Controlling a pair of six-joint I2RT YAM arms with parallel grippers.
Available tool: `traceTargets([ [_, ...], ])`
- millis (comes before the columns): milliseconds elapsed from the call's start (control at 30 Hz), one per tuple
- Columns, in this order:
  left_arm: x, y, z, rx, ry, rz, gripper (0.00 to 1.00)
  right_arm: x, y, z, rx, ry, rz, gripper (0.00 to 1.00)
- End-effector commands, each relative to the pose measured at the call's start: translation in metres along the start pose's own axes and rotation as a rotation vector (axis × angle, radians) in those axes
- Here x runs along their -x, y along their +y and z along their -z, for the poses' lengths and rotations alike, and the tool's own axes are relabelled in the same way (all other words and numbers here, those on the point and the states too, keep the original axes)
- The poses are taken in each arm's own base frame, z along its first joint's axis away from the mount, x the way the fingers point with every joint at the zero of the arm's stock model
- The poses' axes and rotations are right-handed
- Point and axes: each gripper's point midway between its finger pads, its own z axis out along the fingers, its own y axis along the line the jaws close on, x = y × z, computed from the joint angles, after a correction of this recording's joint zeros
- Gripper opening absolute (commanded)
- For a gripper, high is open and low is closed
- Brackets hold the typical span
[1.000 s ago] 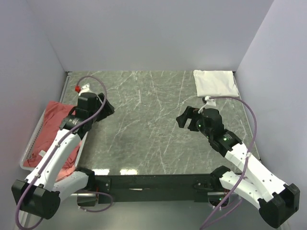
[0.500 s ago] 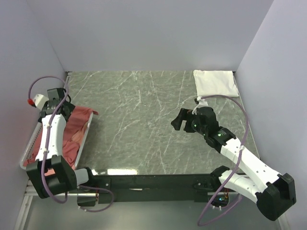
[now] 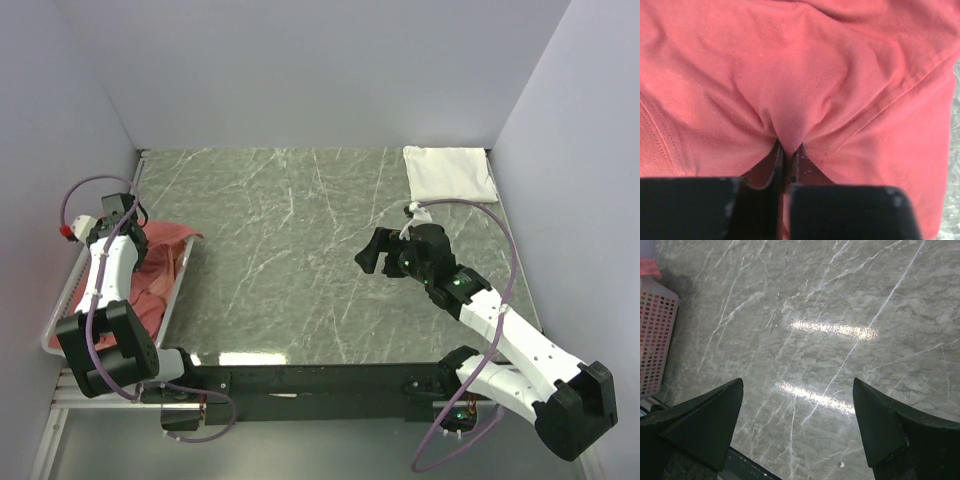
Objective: Fold and stack the t-shirts
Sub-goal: Grab the tshirt from the pile
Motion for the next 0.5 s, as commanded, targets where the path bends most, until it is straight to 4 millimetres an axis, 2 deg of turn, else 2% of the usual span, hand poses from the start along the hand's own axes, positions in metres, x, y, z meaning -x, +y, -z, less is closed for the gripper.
traceTargets([
  [0, 0.009, -0.006, 0.009, -0.049, -0.015, 0.014, 0.01, 0.007, 0.008, 0.0, 0.034, -0.024, 0.01, 0.96],
  [100, 0.023, -0.013, 0.026, -0.107, -0.043, 0.011, 0.01, 0.008, 0.01, 0.001, 0.039, -0.024, 0.006, 0.96],
  [333, 0.072, -0.03, 0.096, -0.306, -0.155, 0.041, 0.01, 0.011, 0.015, 0.002, 0.058, -0.024, 0.006, 0.96],
  [467, 0.084, -0.036, 0.119, -0.387, -0.188, 0.038, 0.01, 0.011, 0.016, 0.001, 0.064, -0.015, 0.009, 0.96],
])
